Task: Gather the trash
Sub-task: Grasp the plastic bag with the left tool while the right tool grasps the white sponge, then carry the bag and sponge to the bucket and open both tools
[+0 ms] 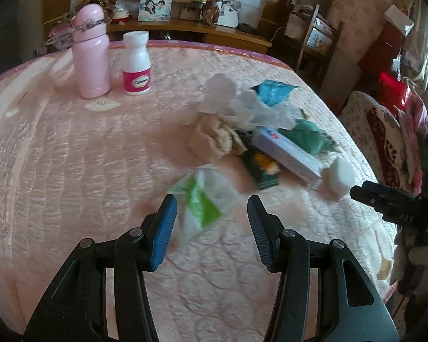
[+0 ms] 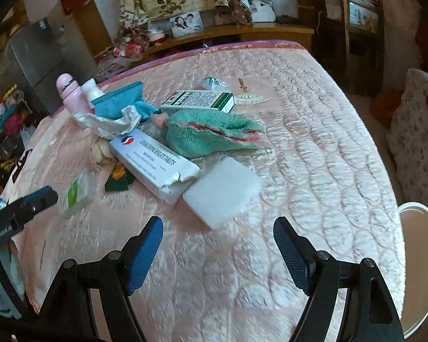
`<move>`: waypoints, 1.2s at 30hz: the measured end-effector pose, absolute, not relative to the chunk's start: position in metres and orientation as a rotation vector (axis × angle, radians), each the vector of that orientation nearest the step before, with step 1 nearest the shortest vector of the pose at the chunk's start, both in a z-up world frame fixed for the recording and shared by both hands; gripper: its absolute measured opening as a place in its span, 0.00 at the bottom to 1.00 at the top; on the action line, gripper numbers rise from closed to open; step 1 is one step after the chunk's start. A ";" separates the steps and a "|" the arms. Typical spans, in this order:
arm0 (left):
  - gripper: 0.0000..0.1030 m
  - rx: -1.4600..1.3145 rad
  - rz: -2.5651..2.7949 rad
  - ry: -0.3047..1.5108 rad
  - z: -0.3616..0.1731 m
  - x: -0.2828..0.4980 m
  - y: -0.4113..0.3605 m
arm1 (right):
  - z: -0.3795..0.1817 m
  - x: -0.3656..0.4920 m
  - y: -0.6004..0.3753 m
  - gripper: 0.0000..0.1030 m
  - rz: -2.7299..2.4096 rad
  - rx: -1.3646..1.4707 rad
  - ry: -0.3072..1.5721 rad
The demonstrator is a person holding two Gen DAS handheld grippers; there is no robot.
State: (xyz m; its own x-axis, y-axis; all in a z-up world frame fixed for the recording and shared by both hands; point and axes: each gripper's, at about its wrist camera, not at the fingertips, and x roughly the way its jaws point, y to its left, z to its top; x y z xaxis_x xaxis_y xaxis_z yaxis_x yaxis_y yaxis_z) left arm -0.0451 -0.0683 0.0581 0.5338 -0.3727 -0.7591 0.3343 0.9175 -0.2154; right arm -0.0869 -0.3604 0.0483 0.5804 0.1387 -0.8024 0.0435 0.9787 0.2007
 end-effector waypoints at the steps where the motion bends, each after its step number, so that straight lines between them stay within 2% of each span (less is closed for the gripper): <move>1: 0.48 -0.048 -0.421 0.920 0.056 -0.043 -0.067 | 0.047 -0.084 -0.359 0.75 0.053 0.204 0.956; 10: 0.49 -0.013 -0.474 0.952 0.039 -0.021 -0.068 | 0.044 -0.065 -0.359 0.75 0.010 0.214 0.973; 14: 0.55 0.026 -0.505 0.965 0.031 -0.013 -0.072 | 0.038 -0.055 -0.358 0.75 -0.004 0.226 0.992; 25: 0.56 0.123 -0.475 0.942 0.025 -0.006 -0.088 | 0.026 -0.034 -0.353 0.75 -0.010 0.245 1.007; 27: 0.52 0.102 -0.483 0.955 0.025 -0.005 -0.086 | 0.027 -0.034 -0.354 0.54 0.003 0.248 0.996; 28: 0.40 0.093 -0.481 0.959 0.025 -0.006 -0.084 | 0.027 -0.035 -0.355 0.38 0.013 0.251 0.995; 29: 0.29 0.086 -0.473 0.960 0.027 -0.007 -0.083 | 0.028 -0.036 -0.357 0.38 0.024 0.255 0.996; 30: 0.24 0.074 -0.475 0.965 0.028 -0.009 -0.080 | 0.029 -0.041 -0.358 0.37 0.033 0.257 0.992; 36: 0.21 0.060 -0.491 0.964 0.045 -0.035 -0.084 | 0.050 -0.077 -0.365 0.37 0.097 0.252 0.929</move>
State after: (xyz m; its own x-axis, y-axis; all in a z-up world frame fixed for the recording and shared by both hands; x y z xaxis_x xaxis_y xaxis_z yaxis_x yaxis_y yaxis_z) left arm -0.0345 -0.0844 0.0449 0.4700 -0.3739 -0.7996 0.4267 0.8892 -0.1650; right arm -0.0767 -0.3648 0.0500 0.5965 0.1909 -0.7796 0.0256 0.9663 0.2562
